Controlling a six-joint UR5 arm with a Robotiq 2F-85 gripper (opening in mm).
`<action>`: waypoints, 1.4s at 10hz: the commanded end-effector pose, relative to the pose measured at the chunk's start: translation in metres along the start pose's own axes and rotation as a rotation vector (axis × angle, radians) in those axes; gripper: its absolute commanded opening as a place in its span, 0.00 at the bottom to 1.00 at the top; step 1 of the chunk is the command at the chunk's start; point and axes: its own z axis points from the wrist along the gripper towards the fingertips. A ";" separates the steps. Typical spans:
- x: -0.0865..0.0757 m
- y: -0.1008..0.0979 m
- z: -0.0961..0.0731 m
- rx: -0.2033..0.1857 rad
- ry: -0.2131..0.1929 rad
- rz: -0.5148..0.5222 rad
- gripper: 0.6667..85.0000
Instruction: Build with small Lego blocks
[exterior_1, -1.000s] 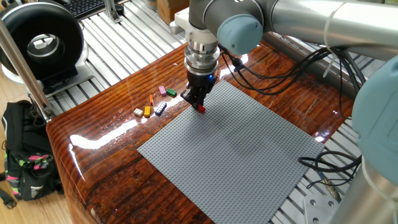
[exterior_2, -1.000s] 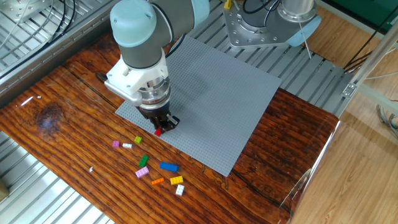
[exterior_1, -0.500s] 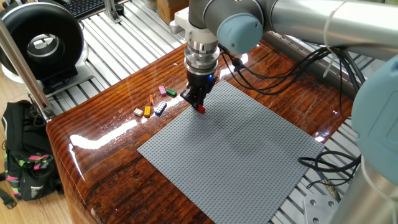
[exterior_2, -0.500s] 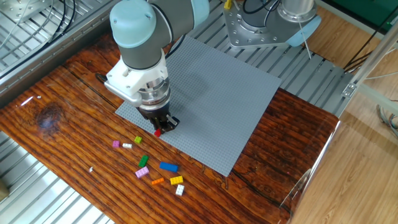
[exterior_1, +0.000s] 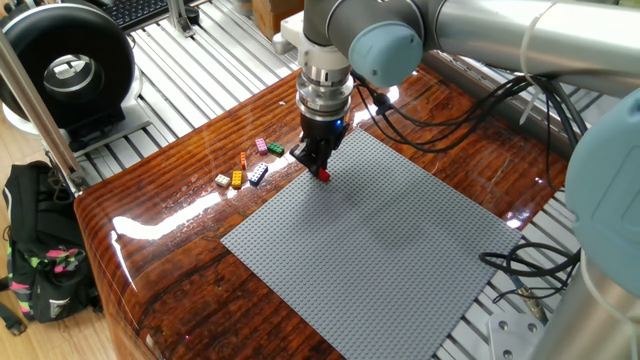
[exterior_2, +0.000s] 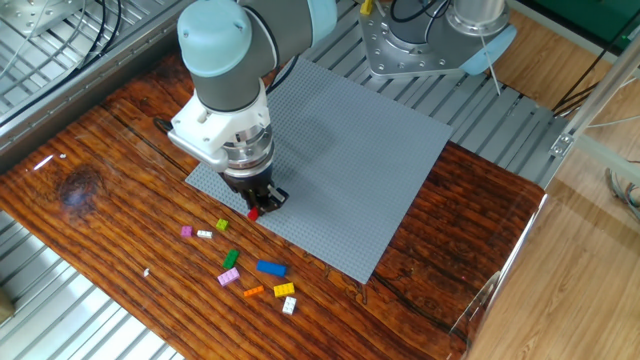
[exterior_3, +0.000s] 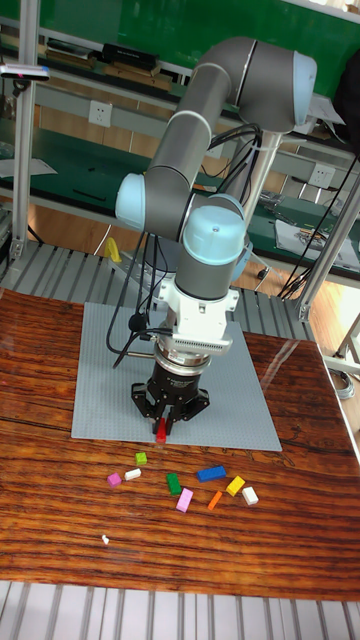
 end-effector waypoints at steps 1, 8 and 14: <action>-0.001 0.001 0.000 -0.009 -0.003 0.008 0.02; 0.003 0.002 -0.003 -0.015 0.011 0.004 0.02; 0.004 0.000 -0.006 -0.003 0.013 0.004 0.02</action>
